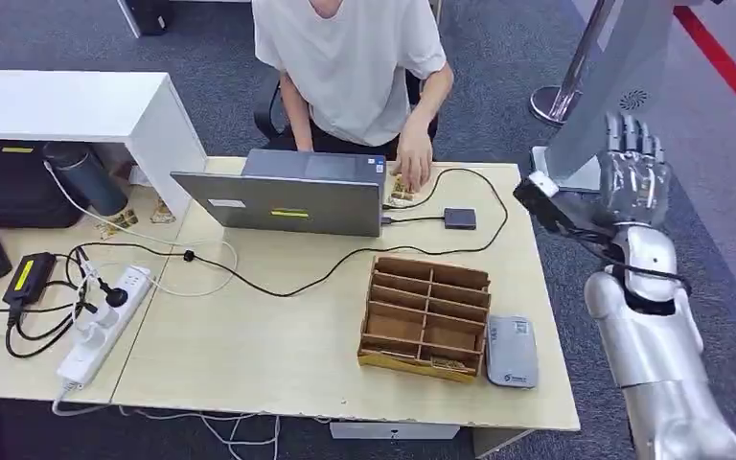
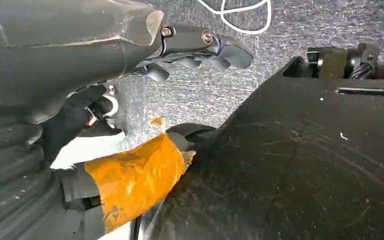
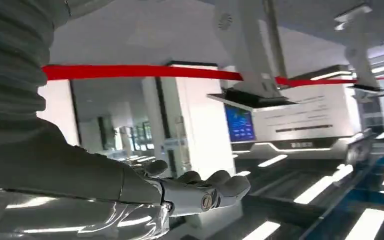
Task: Pass the card to the sensor for recognition and then transmit it.
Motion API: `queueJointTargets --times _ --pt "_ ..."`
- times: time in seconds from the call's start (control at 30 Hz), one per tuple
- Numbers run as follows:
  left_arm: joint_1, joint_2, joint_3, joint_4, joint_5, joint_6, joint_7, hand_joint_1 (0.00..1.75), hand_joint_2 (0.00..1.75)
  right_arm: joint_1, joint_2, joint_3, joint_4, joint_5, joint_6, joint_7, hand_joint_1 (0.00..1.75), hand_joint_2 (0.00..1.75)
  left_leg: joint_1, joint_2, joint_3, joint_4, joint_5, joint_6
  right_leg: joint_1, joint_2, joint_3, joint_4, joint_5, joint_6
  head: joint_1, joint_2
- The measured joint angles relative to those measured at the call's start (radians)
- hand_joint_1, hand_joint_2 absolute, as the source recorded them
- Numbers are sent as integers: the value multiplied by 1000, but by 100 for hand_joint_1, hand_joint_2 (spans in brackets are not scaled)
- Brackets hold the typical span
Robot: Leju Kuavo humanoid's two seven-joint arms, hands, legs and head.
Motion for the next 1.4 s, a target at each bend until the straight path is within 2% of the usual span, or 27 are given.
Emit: queueJointTargets --times 0.17,0.37,0.77,0.97,1.03,1.07,1.4 --pt "0 0 1 0 7 -40 -12 0 175 -56 38 92 32 21 2 16 0 175 0 0 -1 0 0 0 0 0 0 0 0 0 0 0" --pt "0 1 3 0 10 -64 -15 0 175 -93 79 161 56 37 2 23 0 175 0 0 -1 0 0 0 0 0 0 0 0 0 0 0" --pt "3 2 35 0 26 -88 14 0 175 -90 97 238 -6 41 45 50 0 175 0 -1 -1 0 0 0 0 0 -1 -1 0 0 0 0" --pt "4 2 38 0 19 -88 18 0 175 -76 97 245 -45 40 54 57 0 175 0 -1 -1 0 0 0 0 -1 -1 -1 0 0 0 0" --pt "4 2 39 0 16 -88 19 0 175 -68 97 248 -60 38 63 60 7 175 0 -1 -1 0 0 0 0 -1 -1 -1 0 0 0 0" --pt "4 2 40 0 16 -88 19 0 175 -65 97 250 -66 37 67 60 175 175 0 -1 -1 0 0 0 0 -1 -1 -1 0 0 0 0" --pt "6 2 42 0 5 -88 21 0 175 -27 97 268 -132 -7 96 55 175 175 0 -1 -1 0 0 0 0 -1 -1 -1 0 0 0 0"
